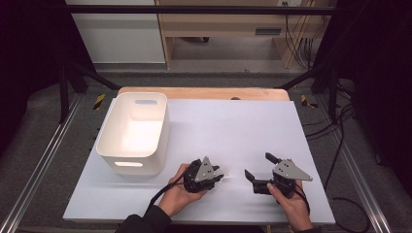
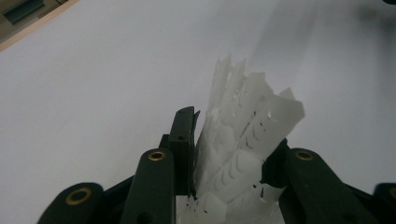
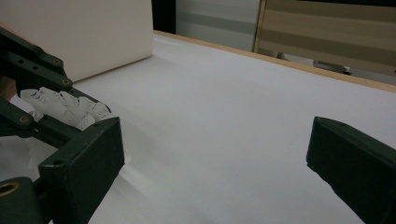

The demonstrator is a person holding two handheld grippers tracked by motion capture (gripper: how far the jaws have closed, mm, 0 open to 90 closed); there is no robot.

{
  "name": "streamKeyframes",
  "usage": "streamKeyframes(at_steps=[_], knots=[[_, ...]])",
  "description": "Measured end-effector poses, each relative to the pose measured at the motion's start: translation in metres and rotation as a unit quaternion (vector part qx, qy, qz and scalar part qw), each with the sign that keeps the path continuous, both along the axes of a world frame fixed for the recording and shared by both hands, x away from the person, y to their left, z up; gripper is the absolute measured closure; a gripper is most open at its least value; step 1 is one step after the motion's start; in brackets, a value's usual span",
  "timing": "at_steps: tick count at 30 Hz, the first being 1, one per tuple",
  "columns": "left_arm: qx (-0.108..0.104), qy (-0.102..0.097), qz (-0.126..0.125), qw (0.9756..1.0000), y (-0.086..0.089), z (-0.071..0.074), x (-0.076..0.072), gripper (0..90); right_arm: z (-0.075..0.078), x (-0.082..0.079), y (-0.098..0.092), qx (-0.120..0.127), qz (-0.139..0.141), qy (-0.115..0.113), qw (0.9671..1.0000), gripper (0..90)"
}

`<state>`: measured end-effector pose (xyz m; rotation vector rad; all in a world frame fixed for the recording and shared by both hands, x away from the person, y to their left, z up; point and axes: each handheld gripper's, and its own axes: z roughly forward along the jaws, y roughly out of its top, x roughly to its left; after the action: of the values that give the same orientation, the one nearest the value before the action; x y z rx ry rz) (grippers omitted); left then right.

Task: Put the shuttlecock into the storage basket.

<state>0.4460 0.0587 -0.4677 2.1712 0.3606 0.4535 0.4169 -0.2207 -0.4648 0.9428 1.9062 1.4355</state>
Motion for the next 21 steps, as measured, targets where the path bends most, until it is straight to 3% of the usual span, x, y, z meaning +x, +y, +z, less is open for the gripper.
streamKeyframes(at_steps=[15,21], knots=[[-0.015,0.006,0.004,0.9999,0.008,0.010,0.003,69.6,0.000,0.000,0.000,-0.001,0.001,0.000,1.0000,4.3],[-0.019,-0.003,0.006,0.9998,0.011,0.020,0.005,69.9,0.000,0.000,0.001,-0.001,0.002,0.001,1.0000,4.3]])
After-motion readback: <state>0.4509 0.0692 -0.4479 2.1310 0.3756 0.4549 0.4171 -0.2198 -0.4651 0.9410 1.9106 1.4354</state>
